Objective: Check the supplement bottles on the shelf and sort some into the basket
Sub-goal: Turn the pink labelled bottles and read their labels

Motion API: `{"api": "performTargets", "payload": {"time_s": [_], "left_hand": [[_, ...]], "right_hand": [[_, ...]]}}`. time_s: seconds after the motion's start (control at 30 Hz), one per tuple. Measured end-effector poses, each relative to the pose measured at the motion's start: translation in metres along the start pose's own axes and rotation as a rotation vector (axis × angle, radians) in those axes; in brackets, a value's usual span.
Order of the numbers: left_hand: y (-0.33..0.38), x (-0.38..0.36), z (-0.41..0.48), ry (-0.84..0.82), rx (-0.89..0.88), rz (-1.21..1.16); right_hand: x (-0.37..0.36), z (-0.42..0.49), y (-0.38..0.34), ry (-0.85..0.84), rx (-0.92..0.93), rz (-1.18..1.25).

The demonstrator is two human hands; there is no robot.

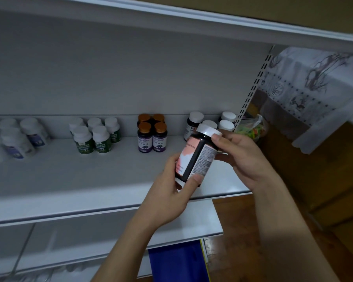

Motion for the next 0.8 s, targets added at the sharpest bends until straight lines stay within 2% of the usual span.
{"api": "performTargets", "payload": {"time_s": [0.1, 0.27, 0.33, 0.43, 0.53, 0.63, 0.8], "left_hand": [[0.004, 0.002, 0.001, -0.037, 0.060, -0.144], [-0.001, 0.005, 0.005, -0.090, 0.120, -0.245], [-0.002, 0.005, 0.008, -0.102, 0.130, -0.153], [0.000, 0.002, 0.010, -0.086, 0.124, 0.126], [-0.001, -0.005, 0.013, -0.036, 0.095, 0.225], [-0.005, -0.005, 0.019, 0.026, 0.095, 0.249], [-0.012, 0.001, 0.022, 0.062, 0.102, 0.254]], "right_hand": [[0.001, 0.003, 0.001, -0.037, 0.014, 0.138], [0.004, 0.004, 0.003, -0.060, 0.043, 0.175], [0.001, 0.005, 0.002, 0.020, 0.031, 0.050], [-0.005, 0.009, 0.000, 0.204, -0.031, -0.250], [-0.011, 0.011, -0.001, 0.333, -0.080, -0.472], [-0.017, 0.011, -0.005, 0.323, -0.091, -0.570], [-0.011, 0.005, -0.009, 0.149, -0.096, -0.515]]}}
Point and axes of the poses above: each hand's wrist, its own z-axis towards the middle knuckle, its own x-axis out of the back of the hand, y = z × x, the point moved 1 cm from there along z, towards the middle knuckle, and after that the axes turned 15 degrees about -z, right-handed, at the moved point
